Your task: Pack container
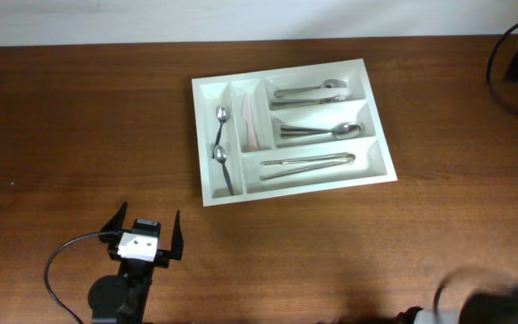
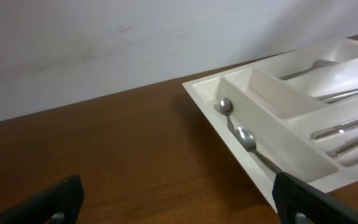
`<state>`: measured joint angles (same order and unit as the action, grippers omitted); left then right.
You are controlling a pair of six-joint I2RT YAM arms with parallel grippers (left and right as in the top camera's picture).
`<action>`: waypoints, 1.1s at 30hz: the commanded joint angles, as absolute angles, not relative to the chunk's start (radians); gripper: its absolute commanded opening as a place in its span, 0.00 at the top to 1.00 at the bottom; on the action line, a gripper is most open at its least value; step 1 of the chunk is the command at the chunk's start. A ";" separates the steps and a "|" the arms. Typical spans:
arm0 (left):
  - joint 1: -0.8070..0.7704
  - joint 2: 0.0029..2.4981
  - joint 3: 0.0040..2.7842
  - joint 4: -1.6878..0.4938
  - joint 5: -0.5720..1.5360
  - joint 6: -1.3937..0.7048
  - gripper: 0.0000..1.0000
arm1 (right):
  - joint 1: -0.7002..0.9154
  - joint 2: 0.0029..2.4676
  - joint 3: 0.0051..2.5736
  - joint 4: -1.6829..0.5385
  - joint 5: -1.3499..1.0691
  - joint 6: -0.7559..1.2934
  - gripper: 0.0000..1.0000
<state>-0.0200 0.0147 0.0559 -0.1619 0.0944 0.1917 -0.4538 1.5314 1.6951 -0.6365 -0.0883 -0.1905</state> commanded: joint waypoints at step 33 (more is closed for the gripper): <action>-0.015 0.005 0.046 -0.157 0.081 0.200 0.01 | -0.023 0.003 0.336 0.110 -0.199 -0.148 0.01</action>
<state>-0.0200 0.0109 0.0540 -0.1604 0.0921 0.1917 -0.0334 0.0330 0.3714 0.0959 -0.1795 -0.1566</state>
